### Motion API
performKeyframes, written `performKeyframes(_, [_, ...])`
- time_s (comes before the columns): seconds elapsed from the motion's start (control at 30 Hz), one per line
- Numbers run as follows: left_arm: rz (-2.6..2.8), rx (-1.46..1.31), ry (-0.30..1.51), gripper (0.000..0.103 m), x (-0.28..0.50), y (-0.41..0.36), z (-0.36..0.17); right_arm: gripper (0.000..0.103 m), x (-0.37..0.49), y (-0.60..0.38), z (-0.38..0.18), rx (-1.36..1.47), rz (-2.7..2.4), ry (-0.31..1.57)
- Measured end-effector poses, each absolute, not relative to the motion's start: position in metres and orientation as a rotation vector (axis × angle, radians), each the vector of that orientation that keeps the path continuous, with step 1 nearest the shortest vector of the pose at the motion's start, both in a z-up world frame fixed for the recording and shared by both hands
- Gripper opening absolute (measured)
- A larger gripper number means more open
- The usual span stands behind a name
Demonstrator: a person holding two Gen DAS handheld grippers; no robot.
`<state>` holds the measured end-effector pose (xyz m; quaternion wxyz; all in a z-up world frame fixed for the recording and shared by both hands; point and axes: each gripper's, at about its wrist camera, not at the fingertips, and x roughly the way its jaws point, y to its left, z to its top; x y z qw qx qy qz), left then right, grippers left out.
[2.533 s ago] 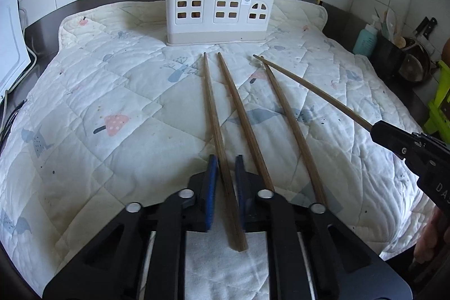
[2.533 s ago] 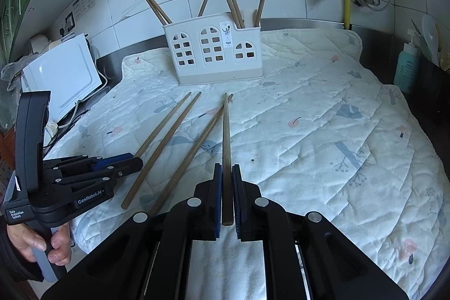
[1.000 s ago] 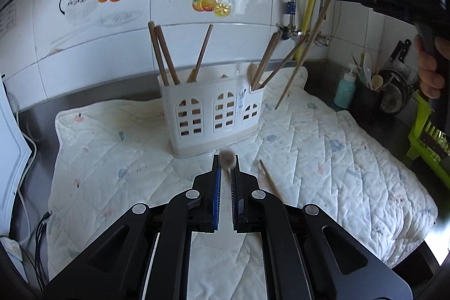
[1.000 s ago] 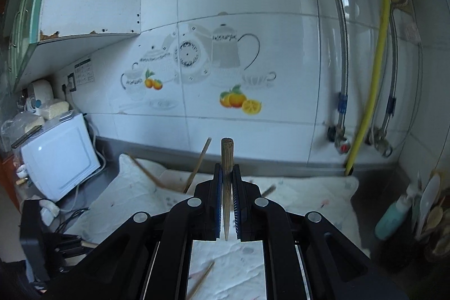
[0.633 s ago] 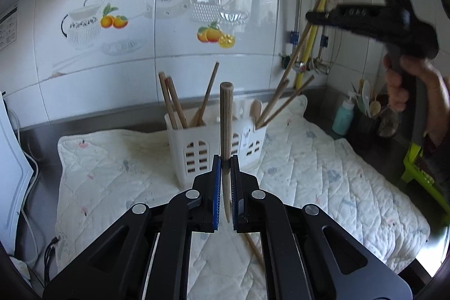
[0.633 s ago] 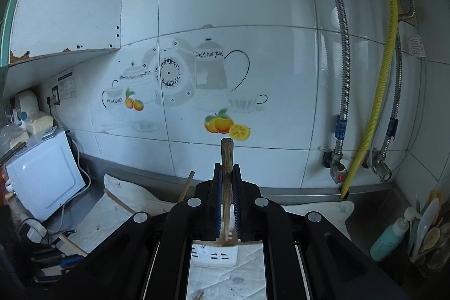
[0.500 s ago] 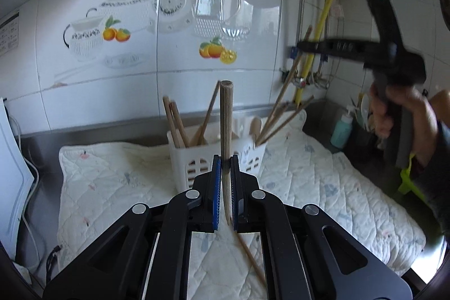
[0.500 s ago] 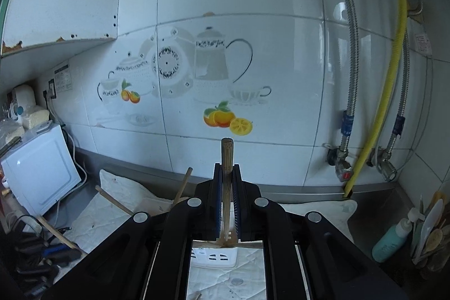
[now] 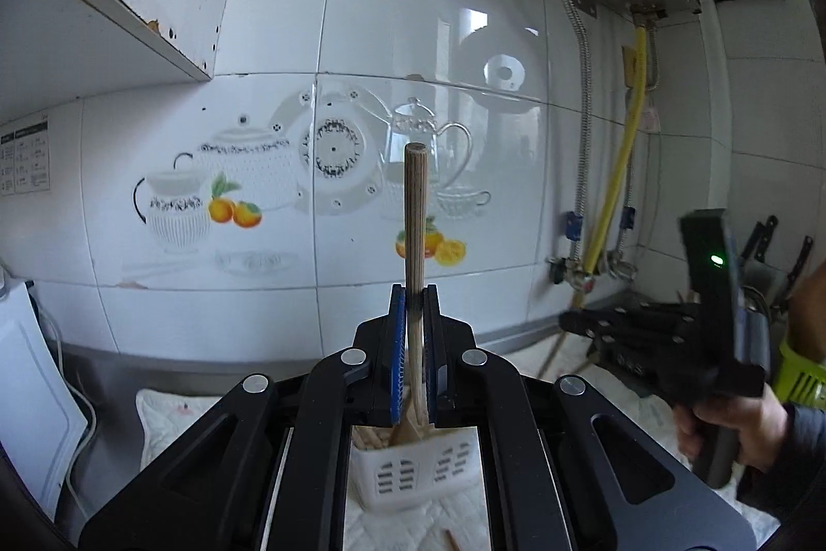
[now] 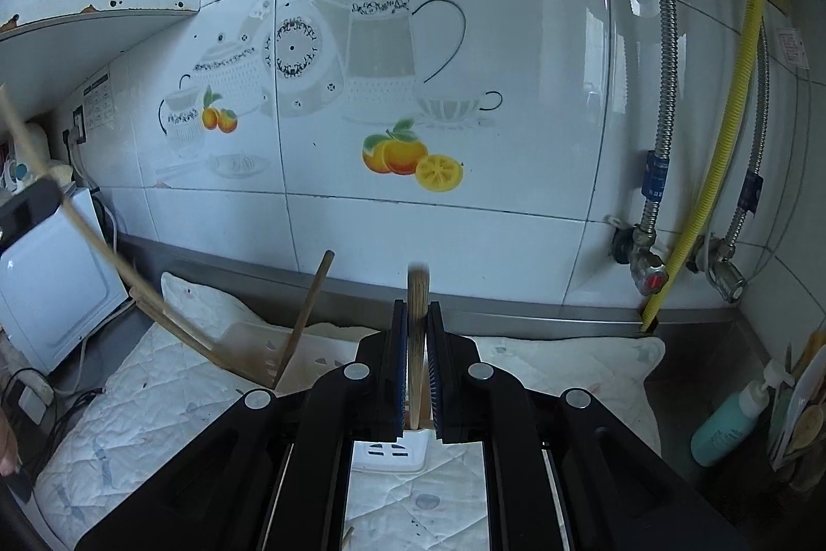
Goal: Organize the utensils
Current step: 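Lower the chopstick into the holder and open the right tool while the left tool holds its own, then open the left tool to release its chopstick into the holder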
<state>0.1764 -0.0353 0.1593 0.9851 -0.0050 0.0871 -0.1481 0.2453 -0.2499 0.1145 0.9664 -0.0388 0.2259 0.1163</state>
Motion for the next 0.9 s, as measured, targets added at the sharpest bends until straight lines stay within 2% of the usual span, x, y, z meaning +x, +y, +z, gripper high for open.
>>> performKeyframes(0.07, [-0.287,-0.005,0.182,0.005,0.187,-0.038,0.156,0.008,0.239,-0.250,0.113,-0.098,0.230,0.447])
performKeyframes(0.23, [-0.275,-0.022,0.264,0.005,0.213,-0.038,0.136,0.018,0.212,-0.251,0.114,-0.137,0.221,0.392])
performKeyframes(0.47, [-0.293,-0.075,0.342,0.006,0.226,-0.029,0.117,0.024,0.163,-0.256,0.105,-0.077,0.266,0.368])
performKeyframes(0.5, [-0.299,-0.083,0.343,0.008,0.224,-0.029,0.117,0.024,0.156,-0.256,0.101,-0.062,0.276,0.380])
performKeyframes(0.6, [-0.314,-0.099,0.341,0.010,0.218,-0.027,0.117,0.024,0.134,-0.253,0.078,-0.028,0.296,0.430])
performKeyframes(0.73, [-0.329,-0.095,0.317,0.024,0.203,-0.028,0.121,0.024,0.104,-0.241,0.035,-0.051,0.292,0.495])
performKeyframes(0.9, [-0.332,-0.095,0.298,0.027,0.182,-0.024,0.127,0.024,0.074,-0.225,-0.029,-0.013,0.292,0.636])
